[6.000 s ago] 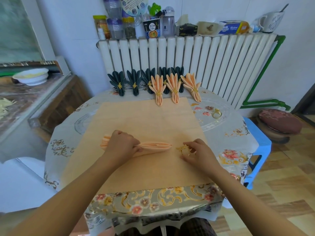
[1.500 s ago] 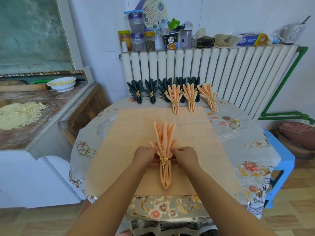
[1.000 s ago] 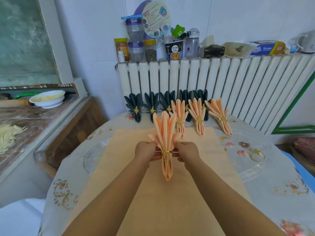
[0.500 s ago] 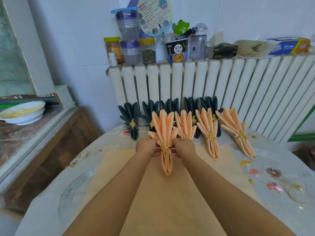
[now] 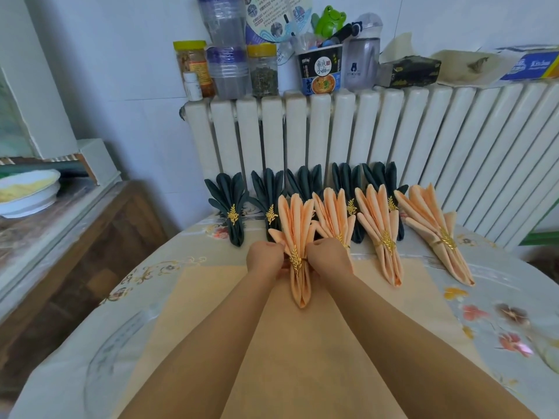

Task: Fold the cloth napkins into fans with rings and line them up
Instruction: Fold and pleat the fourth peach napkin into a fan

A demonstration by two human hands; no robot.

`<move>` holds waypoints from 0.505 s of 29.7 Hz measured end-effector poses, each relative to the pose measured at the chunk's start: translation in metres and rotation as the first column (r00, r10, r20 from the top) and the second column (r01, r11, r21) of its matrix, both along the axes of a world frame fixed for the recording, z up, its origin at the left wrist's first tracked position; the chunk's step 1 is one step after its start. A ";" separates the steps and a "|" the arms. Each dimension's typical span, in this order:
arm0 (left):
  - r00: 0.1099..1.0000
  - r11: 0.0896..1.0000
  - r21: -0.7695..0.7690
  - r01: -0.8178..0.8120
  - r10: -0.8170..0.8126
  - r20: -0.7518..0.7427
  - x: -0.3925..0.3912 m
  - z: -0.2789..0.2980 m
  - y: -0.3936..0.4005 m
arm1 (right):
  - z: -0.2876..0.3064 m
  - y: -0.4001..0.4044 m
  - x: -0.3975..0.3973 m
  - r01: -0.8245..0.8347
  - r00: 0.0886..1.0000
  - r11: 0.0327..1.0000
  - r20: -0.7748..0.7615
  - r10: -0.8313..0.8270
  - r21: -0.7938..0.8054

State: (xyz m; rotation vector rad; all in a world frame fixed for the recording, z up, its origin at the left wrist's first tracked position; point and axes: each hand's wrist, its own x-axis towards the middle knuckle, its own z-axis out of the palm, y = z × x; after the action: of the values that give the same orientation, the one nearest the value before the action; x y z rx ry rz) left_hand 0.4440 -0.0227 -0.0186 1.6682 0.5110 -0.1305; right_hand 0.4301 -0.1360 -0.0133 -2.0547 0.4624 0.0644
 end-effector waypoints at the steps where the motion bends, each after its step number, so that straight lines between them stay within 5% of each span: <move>1: 1.000 1.000 0.000 0.003 -0.003 -0.001 0.001 -0.001 -0.001 | -0.001 0.001 0.001 0.005 1.000 1.000 0.007 -0.005 -0.022; 15: 0.993 0.986 -0.148 -0.071 0.056 -0.106 0.008 0.002 -0.010 | -0.001 0.002 0.009 0.108 0.994 0.989 0.011 -0.107 -0.099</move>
State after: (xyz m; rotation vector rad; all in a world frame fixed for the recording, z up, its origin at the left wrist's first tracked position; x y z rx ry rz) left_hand 0.4519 -0.0325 -0.0162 1.5004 0.6156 -0.2031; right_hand 0.4391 -0.1343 -0.0141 -2.1224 0.5825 -0.0299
